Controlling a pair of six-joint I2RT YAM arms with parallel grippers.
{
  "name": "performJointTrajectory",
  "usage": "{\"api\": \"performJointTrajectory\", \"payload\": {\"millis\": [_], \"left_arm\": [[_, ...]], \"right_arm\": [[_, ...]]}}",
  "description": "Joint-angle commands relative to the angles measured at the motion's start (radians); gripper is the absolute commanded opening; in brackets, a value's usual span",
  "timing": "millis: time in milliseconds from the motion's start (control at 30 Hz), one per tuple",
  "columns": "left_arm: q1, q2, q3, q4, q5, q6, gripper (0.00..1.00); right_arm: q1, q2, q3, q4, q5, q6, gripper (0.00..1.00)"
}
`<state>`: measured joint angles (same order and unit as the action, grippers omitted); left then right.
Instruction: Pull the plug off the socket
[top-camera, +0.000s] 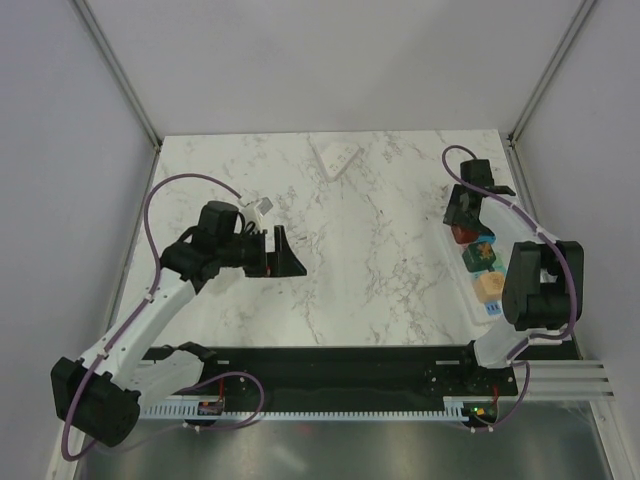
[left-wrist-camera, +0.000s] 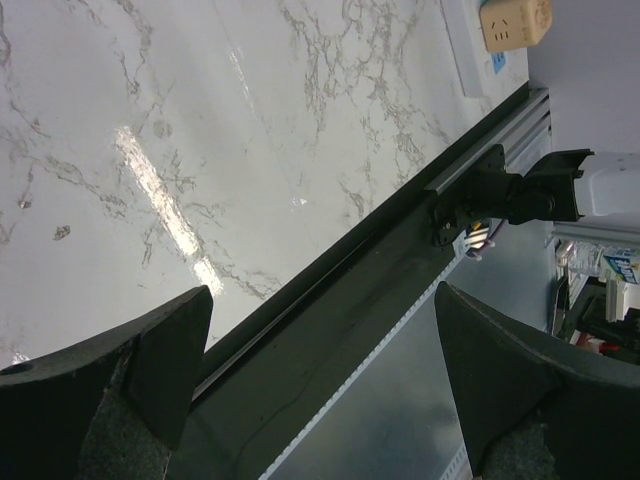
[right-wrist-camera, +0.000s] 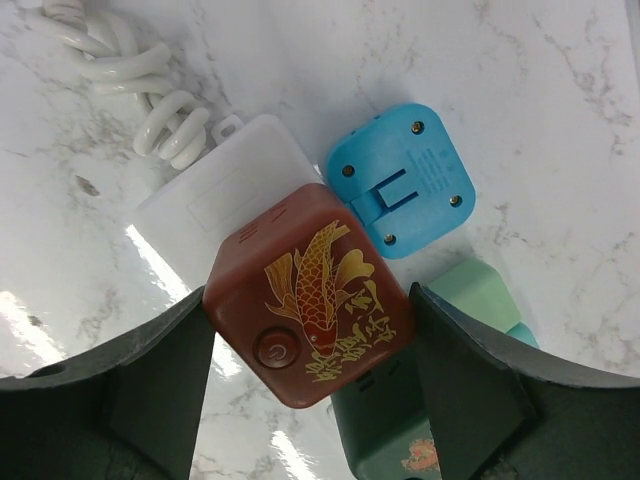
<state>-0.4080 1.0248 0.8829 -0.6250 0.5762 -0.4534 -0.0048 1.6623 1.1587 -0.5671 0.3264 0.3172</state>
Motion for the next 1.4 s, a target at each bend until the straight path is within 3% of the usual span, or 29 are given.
{"api": "performJointTrajectory", "payload": {"millis": [0,267,500,600,633,733,967,1167,1267,1300,1367], "left_arm": [[-0.014,0.004,0.011,0.025,-0.015,-0.03,0.98],[-0.086,0.056,0.027,0.039,-0.065,-0.054,0.98],[-0.227,0.138,0.079,0.045,-0.151,-0.079,0.98],[-0.287,0.181,0.114,0.045,-0.185,-0.082,0.98],[-0.294,0.188,0.129,0.047,-0.19,-0.083,0.98],[-0.322,0.221,0.146,0.068,-0.194,-0.093,0.98],[-0.35,0.331,0.175,0.172,-0.147,-0.137,0.9],[-0.364,0.491,0.264,0.28,-0.107,-0.205,0.68],[-0.376,0.569,0.341,0.332,-0.081,-0.241,0.48],[-0.38,0.619,0.356,0.344,-0.072,-0.249,0.33],[-0.394,0.67,0.418,0.364,-0.072,-0.266,0.19]], "right_arm": [[0.048,0.047,-0.034,0.106,-0.237,0.201,0.22],[0.15,-0.01,-0.151,0.254,-0.273,0.492,0.25],[0.164,-0.019,-0.163,0.285,-0.289,0.475,0.38],[0.164,-0.041,-0.148,0.28,-0.319,0.41,0.57],[0.163,-0.044,-0.14,0.271,-0.322,0.393,0.68],[0.164,-0.073,-0.116,0.213,-0.319,0.306,0.82],[0.164,-0.226,-0.143,0.105,-0.291,0.165,0.98],[0.163,-0.288,-0.129,0.023,-0.285,0.114,0.98],[0.164,-0.346,-0.174,0.013,-0.262,0.144,0.98],[0.164,-0.364,-0.216,0.016,-0.257,0.17,0.97],[0.163,-0.422,-0.255,0.035,-0.254,0.186,0.96]]}}
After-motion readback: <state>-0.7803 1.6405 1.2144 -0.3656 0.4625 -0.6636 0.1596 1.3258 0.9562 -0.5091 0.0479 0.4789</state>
